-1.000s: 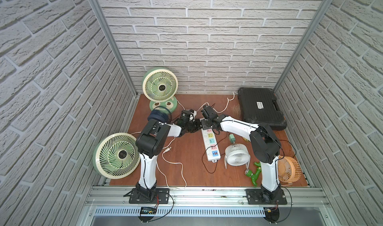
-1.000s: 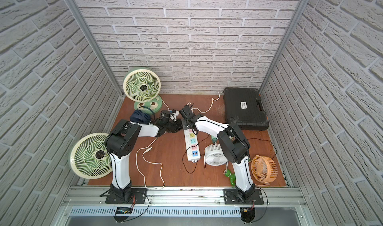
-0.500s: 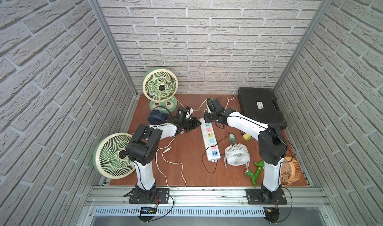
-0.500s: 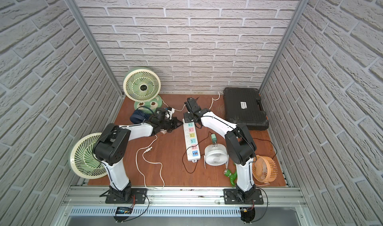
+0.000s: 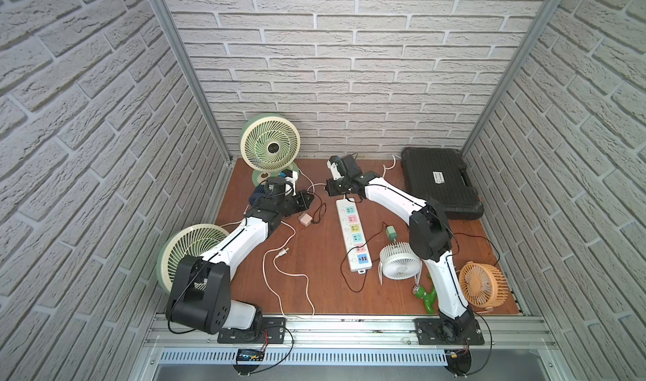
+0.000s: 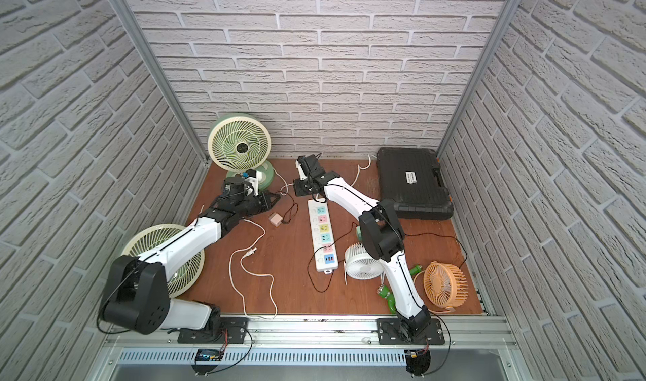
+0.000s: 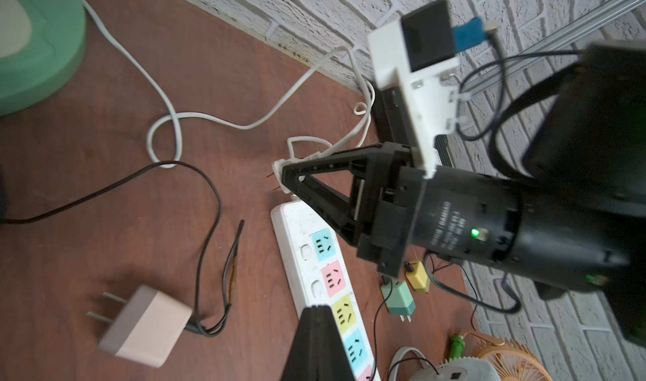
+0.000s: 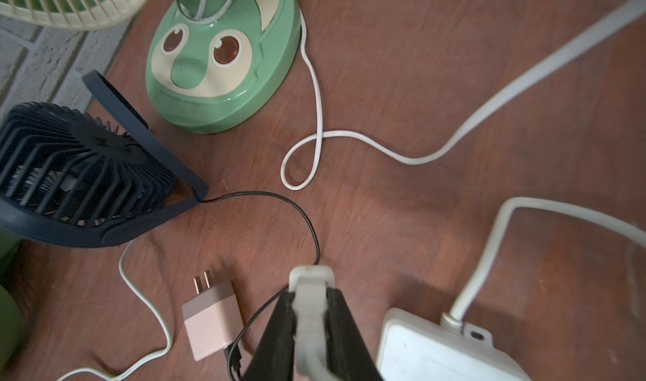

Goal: Unplug the desk fan from the power strip
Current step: Place the plug at the center of the board.

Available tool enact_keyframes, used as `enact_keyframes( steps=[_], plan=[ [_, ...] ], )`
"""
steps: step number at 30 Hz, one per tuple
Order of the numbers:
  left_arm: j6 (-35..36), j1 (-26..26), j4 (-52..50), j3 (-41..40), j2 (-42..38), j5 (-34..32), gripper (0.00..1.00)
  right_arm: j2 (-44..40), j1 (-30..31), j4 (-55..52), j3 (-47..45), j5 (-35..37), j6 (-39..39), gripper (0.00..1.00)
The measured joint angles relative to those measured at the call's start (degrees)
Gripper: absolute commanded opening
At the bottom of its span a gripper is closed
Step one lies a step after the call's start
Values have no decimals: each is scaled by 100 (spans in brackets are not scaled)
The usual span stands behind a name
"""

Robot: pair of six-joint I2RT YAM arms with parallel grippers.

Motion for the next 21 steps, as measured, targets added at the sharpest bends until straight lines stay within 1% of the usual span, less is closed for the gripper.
enact_keyframes(
  steps=[8, 12, 17, 21],
  plan=[
    [170, 494, -459, -402, -671, -96, 0, 1088, -28, -216, 1270, -140, 101, 8],
    [262, 662, -621, -479, -929, -114, 0, 1541, -63, -354, 1996, -203, 188, 12],
    [372, 855, -811, -525, -1132, -122, 0, 1810, -103, -396, 2321, -273, 321, 16],
    [422, 1014, -890, -573, -1207, -120, 0, 1891, -129, -426, 2352, -295, 411, 21]
  ],
)
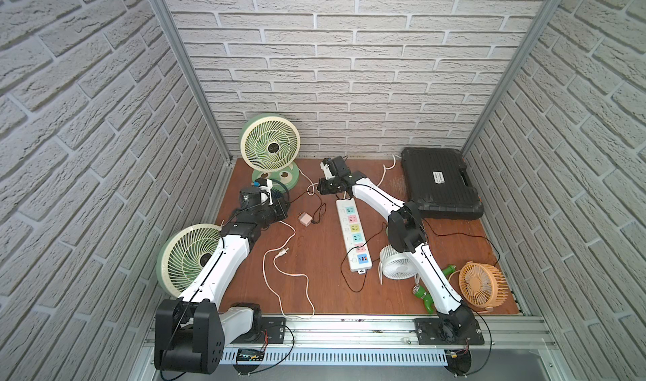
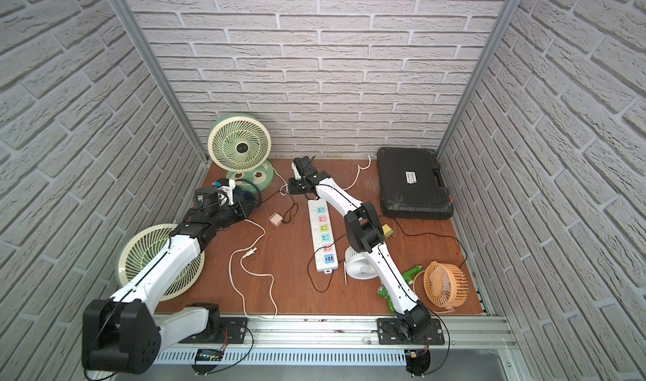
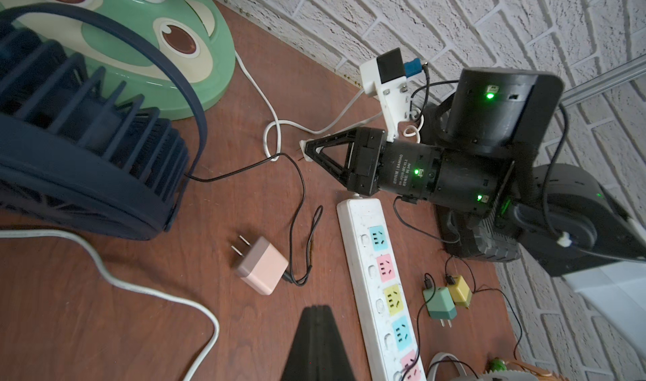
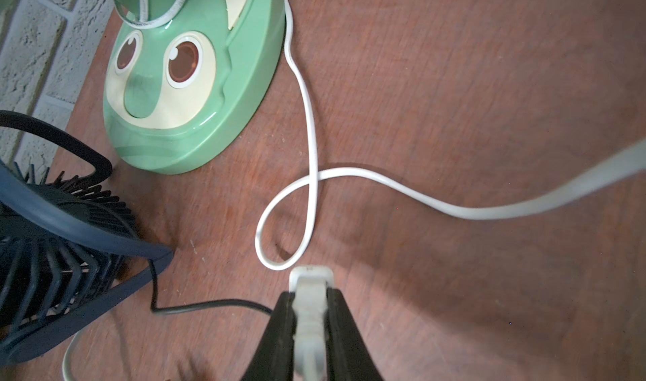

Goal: Unplug the desk fan from the power strip
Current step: Place the plug at the center of the board.

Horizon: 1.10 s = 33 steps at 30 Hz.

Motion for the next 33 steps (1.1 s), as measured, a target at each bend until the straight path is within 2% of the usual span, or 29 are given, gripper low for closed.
enact_keyframes(
  steps=[9, 15, 25, 33],
  plan=[
    [26, 181, -39, -39, -22, 9, 0, 11, -20, -157, 2, -15, 2, 44],
    [105, 264, -17, -42, 7, -50, 0, -260, -70, -214, -356, -15, -50, 53],
    [413, 306, 306, -42, 236, -509, 4, -1840, -367, -173, -1681, -35, -223, 61],
    [791, 640, 546, -42, 310, -787, 10, -3473, -1008, 146, -3370, 0, -422, 66]
  ],
)
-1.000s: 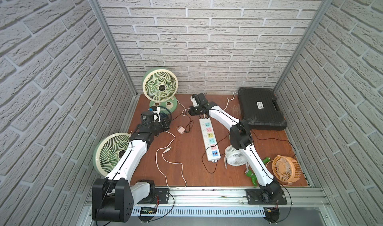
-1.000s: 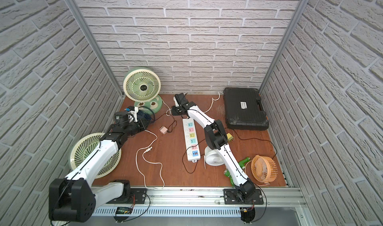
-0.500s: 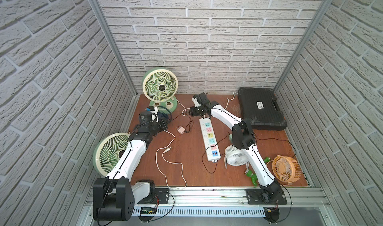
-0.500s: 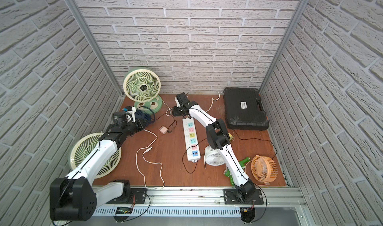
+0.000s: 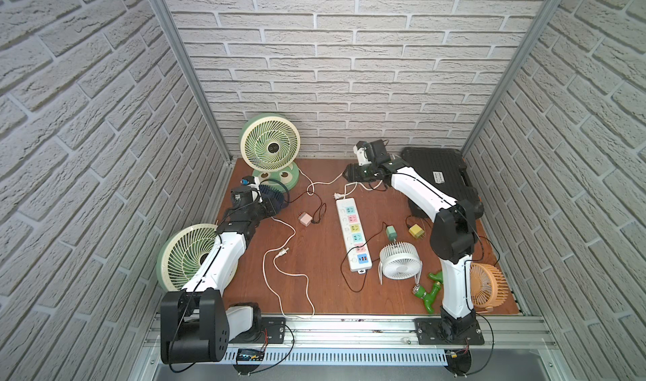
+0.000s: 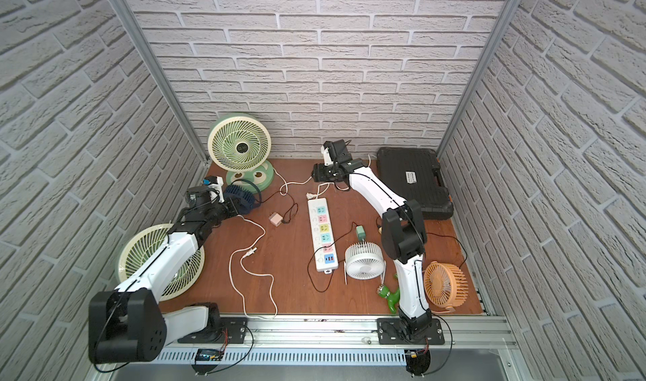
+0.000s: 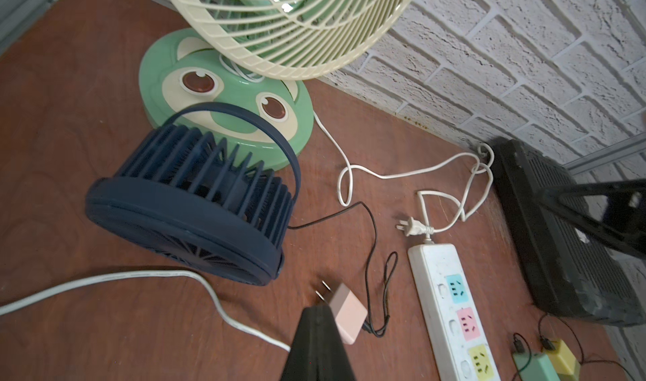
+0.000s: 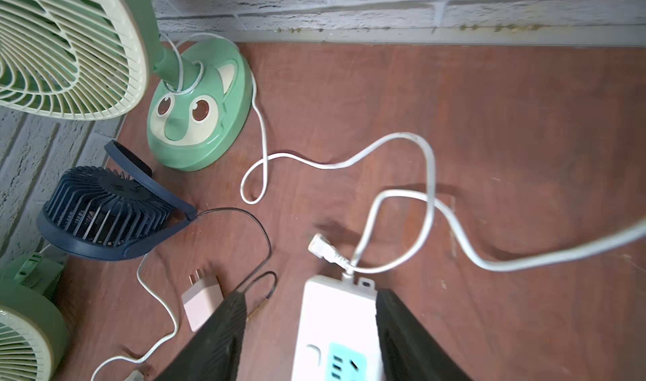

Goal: Unplug the desk fan from the power strip
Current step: Place the plug at the center of the board, then reset both arms

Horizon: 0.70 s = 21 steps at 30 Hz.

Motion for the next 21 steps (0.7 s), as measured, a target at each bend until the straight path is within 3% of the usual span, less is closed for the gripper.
enact_keyframes(
  steps=[10, 18, 20, 21],
  plan=[
    [654, 389, 601, -216, 9, -396, 24, -1862, -1191, 737, -2472, 92, -153, 75],
    [1381, 435, 1432, -804, 59, -549, 66, -2785, -1980, 1462, -4070, 247, -439, 87],
    [1534, 450, 1668, -955, 127, -529, 96, -2946, -2120, 1650, -4422, 313, -562, 90],
    [1587, 459, 1753, -1001, 168, -498, 98, -3034, -2190, 1775, -4627, 343, -649, 92]
  ],
)
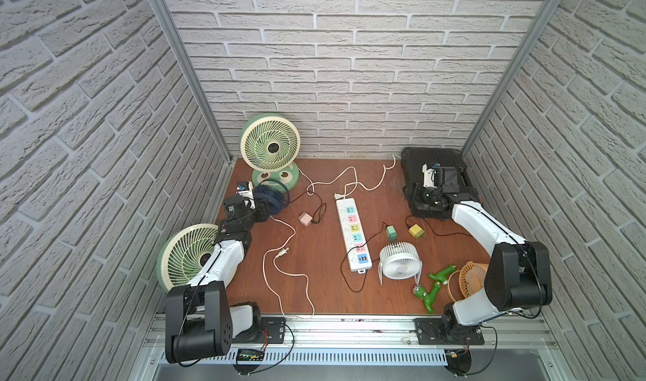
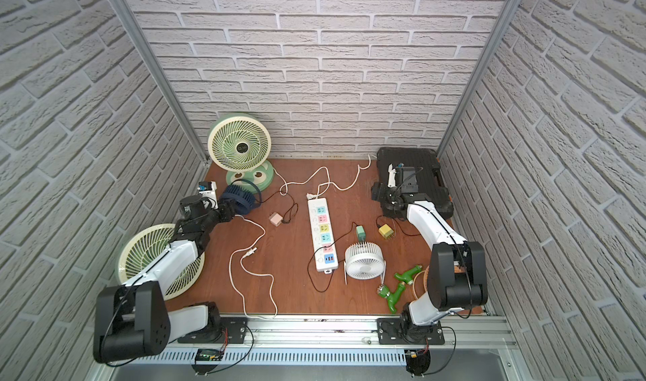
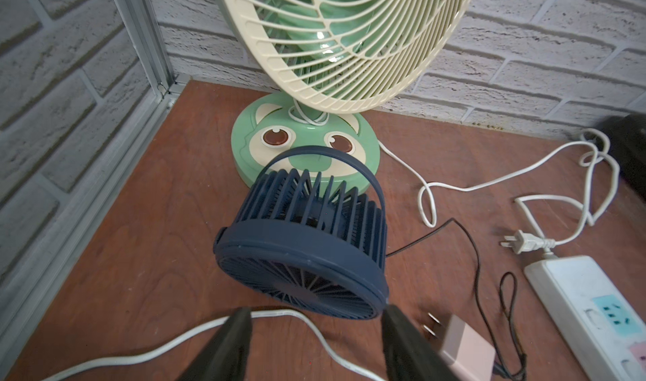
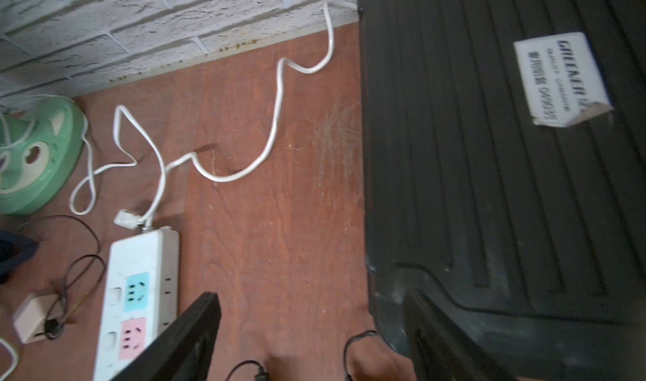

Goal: Unplug the desk fan from the power strip
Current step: Reset both arms

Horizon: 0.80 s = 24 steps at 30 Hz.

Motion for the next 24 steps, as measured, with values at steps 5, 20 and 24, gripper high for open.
enact_keyframes(
  steps=[5, 20, 24],
  plan=[
    [197, 9, 525, -192, 249, 122, 98, -372, -227, 684, -975, 219, -411, 100],
    [798, -44, 2745, -1316, 1091, 254, 98, -343, -332, 3226, -2559, 118, -1169, 100],
    [1058, -372, 3296, -1447, 1399, 39, 98, -225, -332, 4343, -3075, -31, -1276, 100]
  ],
)
